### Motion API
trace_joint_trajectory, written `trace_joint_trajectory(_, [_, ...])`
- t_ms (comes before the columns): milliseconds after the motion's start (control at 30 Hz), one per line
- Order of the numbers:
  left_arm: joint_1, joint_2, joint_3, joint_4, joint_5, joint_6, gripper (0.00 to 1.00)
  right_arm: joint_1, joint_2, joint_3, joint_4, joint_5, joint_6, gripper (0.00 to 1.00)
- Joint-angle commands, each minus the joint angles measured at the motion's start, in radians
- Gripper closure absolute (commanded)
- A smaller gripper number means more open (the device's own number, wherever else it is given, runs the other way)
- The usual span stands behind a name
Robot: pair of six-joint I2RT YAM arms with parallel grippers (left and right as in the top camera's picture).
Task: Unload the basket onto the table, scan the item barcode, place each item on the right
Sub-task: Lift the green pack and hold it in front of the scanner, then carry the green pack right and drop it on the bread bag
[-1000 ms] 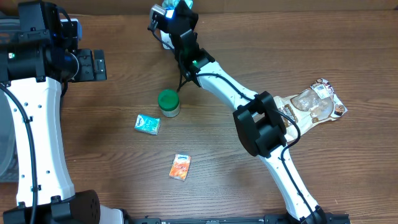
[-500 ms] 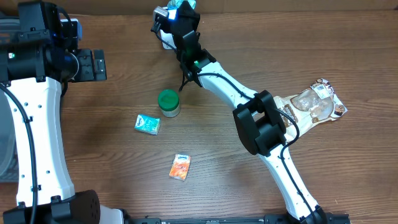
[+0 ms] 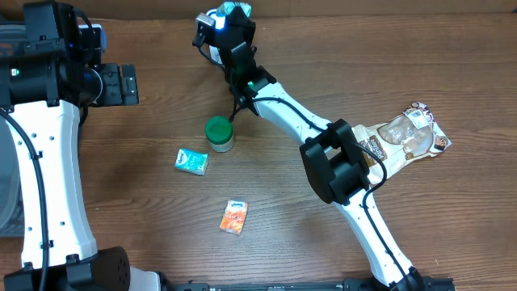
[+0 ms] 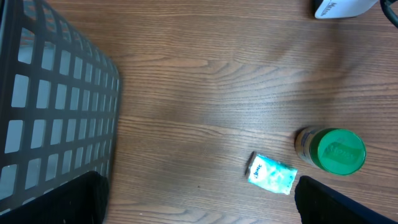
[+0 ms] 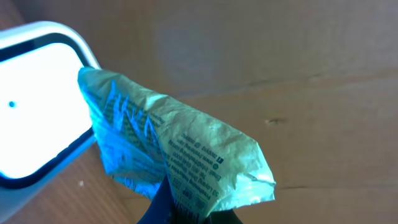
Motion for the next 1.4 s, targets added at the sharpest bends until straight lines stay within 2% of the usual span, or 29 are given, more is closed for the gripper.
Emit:
trace_joint_trajectory(0, [0.004, 0.005, 0.001, -0.002, -0.008, 0.016, 0.01, 0.007, -0.167, 0.010, -0.059, 0.023, 0.183, 0.96])
trace_joint_trajectory(200, [0.004, 0.005, 0.001, -0.002, -0.008, 0.016, 0.01, 0.006, -0.379, 0.010, -0.378, 0.018, 0.508, 0.96])
trace_joint_trajectory(367, [0.004, 0.005, 0.001, -0.002, -0.008, 0.016, 0.01, -0.019, -0.624, 0.010, -0.879, -0.163, 0.919, 0.96])
trace_joint_trajectory(467, [0.004, 0.005, 0.001, -0.002, -0.008, 0.016, 0.00, -0.065, -0.736, 0.010, -1.133, -0.316, 1.098, 0.96])
trace_joint_trajectory(633, [0.004, 0.005, 0.001, -0.002, -0.008, 0.016, 0.01, -0.215, -0.841, 0.010, -1.510, -0.509, 1.263, 0.96])
trace_joint_trajectory(767, [0.004, 0.005, 0.001, -0.002, -0.008, 0.016, 0.00, -0.375, -0.832, -0.018, -1.689, -0.528, 1.329, 0.96])
trace_joint_trajectory(933, [0.004, 0.005, 0.001, -0.002, -0.008, 0.016, 0.00, -0.557, -0.818, -0.170, -1.680, -0.561, 1.337, 0.96])
trace_joint_trajectory(1133, [0.004, 0.005, 0.001, -0.002, -0.008, 0.016, 0.01, -0.742, -0.818, -0.455, -1.496, -0.686, 1.337, 0.96])
trace_joint_trajectory(1367, [0.004, 0.005, 0.001, -0.002, -0.008, 0.016, 0.00, -0.887, -0.818, -0.721, -1.289, -0.798, 1.337, 0.96])
